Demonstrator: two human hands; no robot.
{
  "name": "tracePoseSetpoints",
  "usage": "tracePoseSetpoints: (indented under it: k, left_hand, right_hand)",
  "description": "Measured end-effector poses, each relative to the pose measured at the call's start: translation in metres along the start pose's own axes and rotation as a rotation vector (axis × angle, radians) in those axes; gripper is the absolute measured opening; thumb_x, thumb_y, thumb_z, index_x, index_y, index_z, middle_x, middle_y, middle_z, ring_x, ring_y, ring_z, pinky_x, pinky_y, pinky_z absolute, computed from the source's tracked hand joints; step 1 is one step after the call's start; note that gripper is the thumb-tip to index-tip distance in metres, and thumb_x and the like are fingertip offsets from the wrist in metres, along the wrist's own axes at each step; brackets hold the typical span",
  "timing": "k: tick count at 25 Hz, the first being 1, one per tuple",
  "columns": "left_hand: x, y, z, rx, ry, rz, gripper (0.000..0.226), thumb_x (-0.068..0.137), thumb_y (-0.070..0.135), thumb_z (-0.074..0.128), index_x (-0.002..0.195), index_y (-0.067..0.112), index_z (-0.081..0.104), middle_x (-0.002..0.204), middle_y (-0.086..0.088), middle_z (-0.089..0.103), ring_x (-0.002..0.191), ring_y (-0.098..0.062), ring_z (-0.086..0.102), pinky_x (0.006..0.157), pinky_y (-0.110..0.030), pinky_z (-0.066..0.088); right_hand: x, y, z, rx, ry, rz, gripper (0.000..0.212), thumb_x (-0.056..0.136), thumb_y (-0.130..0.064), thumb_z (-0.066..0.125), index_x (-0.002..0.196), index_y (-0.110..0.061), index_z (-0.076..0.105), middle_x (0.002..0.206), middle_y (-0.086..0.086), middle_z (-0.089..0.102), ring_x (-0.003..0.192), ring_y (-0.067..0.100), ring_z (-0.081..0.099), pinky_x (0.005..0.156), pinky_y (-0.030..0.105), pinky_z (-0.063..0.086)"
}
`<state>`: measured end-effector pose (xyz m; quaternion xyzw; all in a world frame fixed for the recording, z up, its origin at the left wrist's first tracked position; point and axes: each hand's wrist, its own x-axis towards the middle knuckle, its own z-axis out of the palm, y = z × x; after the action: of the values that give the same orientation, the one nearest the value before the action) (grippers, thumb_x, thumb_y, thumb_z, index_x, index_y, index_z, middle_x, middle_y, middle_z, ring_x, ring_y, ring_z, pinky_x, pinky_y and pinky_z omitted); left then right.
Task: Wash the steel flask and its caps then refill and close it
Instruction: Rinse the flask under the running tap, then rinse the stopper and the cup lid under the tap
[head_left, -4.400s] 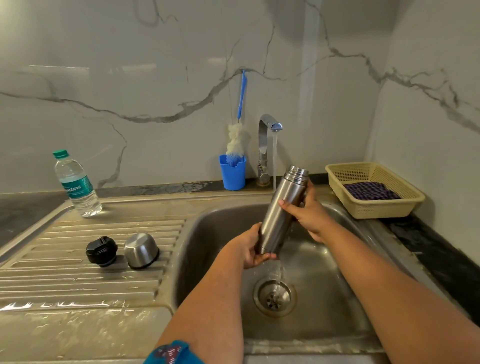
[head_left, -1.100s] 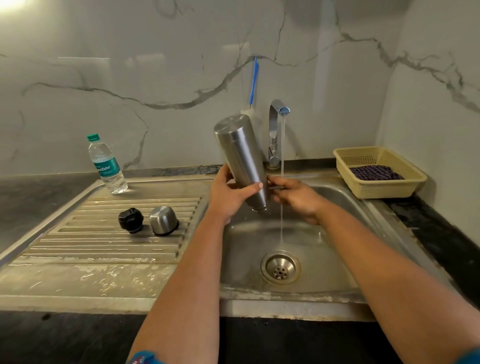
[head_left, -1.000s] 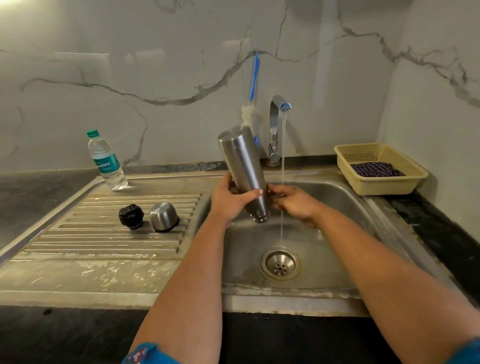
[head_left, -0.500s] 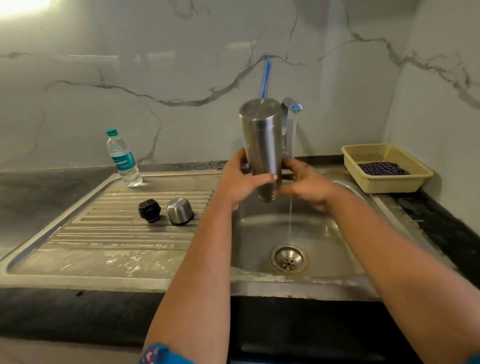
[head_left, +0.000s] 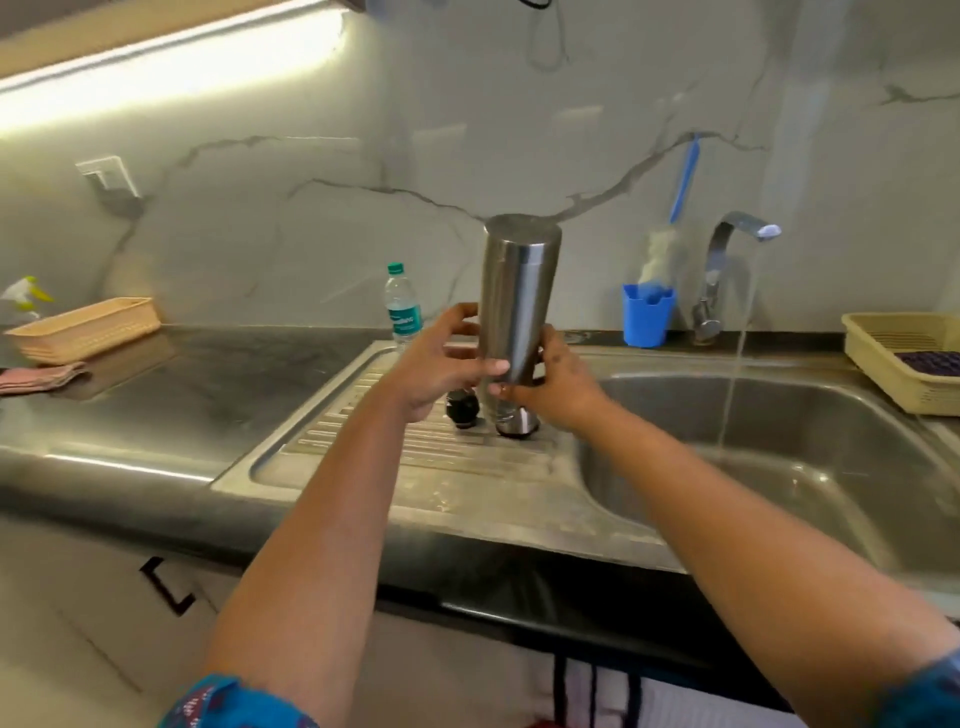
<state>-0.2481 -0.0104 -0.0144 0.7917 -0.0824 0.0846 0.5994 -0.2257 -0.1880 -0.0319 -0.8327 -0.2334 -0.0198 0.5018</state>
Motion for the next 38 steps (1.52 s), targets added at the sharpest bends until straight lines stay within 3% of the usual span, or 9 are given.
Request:
tracePoseSetpoints:
  k: [8,13,18,23,26,28,30,34,38]
  left_hand:
    - [-0.006,-0.073,-0.137,-0.188,0.179,-0.081,0.064,0.08,0.014,0.078,0.135,0.025,0.048,0.135,-0.005,0.055,0.128,-0.029,0.055,0.098,-0.051,0.052]
    - [0.005,-0.112,-0.155,-0.201,0.233,-0.158,0.06,0.092,0.007,0.066,0.143,0.029,0.044,0.141,-0.011,0.045,0.132,-0.027,0.049,0.093,-0.042,0.055]
    - [0.02,-0.125,-0.163,-0.174,0.222,-0.203,0.06,0.095,0.008,0.062,0.147,0.027,0.04,0.138,-0.004,0.046,0.133,-0.027,0.047,0.098,-0.042,0.052]
    - [0.021,-0.136,-0.163,-0.179,0.221,-0.224,0.069,0.094,0.003,0.062,0.152,0.026,0.033,0.145,-0.007,0.044,0.133,-0.028,0.049,0.096,-0.037,0.052]
    - [0.017,-0.137,-0.155,-0.114,0.272,-0.253,0.088,0.089,0.001,0.068,0.157,0.03,0.019,0.155,-0.006,0.036,0.141,-0.029,0.039,0.11,-0.05,0.043]
    - [0.014,-0.132,-0.149,-0.089,0.368,-0.286,0.098,0.088,0.0,0.07,0.159,0.028,0.008,0.161,-0.006,0.027,0.145,-0.029,0.032,0.116,-0.054,0.033]
    - [0.009,-0.127,-0.144,-0.068,0.477,-0.307,0.092,0.089,-0.002,0.067,0.158,0.02,0.011,0.16,-0.01,0.029,0.143,-0.029,0.035,0.116,-0.051,0.033]
    - [-0.003,-0.112,-0.117,0.012,0.691,-0.361,0.071,0.09,0.011,0.071,0.148,0.014,0.031,0.15,-0.009,0.041,0.131,-0.026,0.045,0.102,-0.037,0.04]
    - [-0.013,-0.103,-0.074,-0.028,0.768,-0.42,0.065,0.087,0.013,0.074,0.138,0.014,0.035,0.142,-0.013,0.042,0.123,-0.03,0.049,0.1,-0.039,0.046]
  right_hand:
    - [0.082,-0.03,0.13,0.024,-0.172,-0.034,0.077,0.089,-0.017,0.067,0.151,-0.025,0.022,0.137,0.009,0.053,0.122,0.028,0.053,0.1,0.042,0.048]
    - [0.105,-0.021,0.169,-0.01,-0.143,-0.026,0.072,0.09,-0.014,0.066,0.15,-0.018,0.026,0.136,0.009,0.055,0.124,0.026,0.052,0.097,0.028,0.04]
    - [0.118,-0.012,0.182,-0.012,-0.128,-0.005,0.067,0.091,-0.011,0.064,0.148,-0.018,0.03,0.136,0.009,0.054,0.125,0.026,0.051,0.1,0.032,0.04]
    - [0.128,-0.007,0.191,-0.058,-0.09,-0.011,0.068,0.083,-0.009,0.072,0.141,-0.019,0.039,0.123,0.012,0.061,0.112,0.028,0.058,0.09,0.032,0.045]
    - [0.13,-0.004,0.187,-0.12,-0.13,-0.012,0.075,0.083,-0.013,0.074,0.145,-0.023,0.034,0.121,0.011,0.06,0.112,0.026,0.057,0.085,0.027,0.041]
    - [0.133,-0.006,0.171,-0.196,-0.155,-0.004,0.08,0.084,-0.019,0.074,0.15,-0.024,0.028,0.126,0.01,0.058,0.117,0.026,0.054,0.089,0.027,0.04]
    - [0.133,-0.005,0.148,-0.361,-0.152,-0.02,0.071,0.086,-0.026,0.071,0.147,-0.023,0.035,0.134,0.009,0.054,0.125,0.027,0.048,0.099,0.032,0.039]
    - [0.115,-0.005,0.103,-1.055,-0.339,0.024,0.06,0.088,-0.053,0.059,0.14,-0.029,0.044,0.142,0.009,0.046,0.139,0.033,0.02,0.109,0.047,0.023]
    - [0.092,0.006,0.089,-0.93,-0.395,0.088,0.044,0.092,-0.042,0.058,0.133,-0.031,0.049,0.133,0.011,0.043,0.122,0.031,0.028,0.099,0.041,0.029]
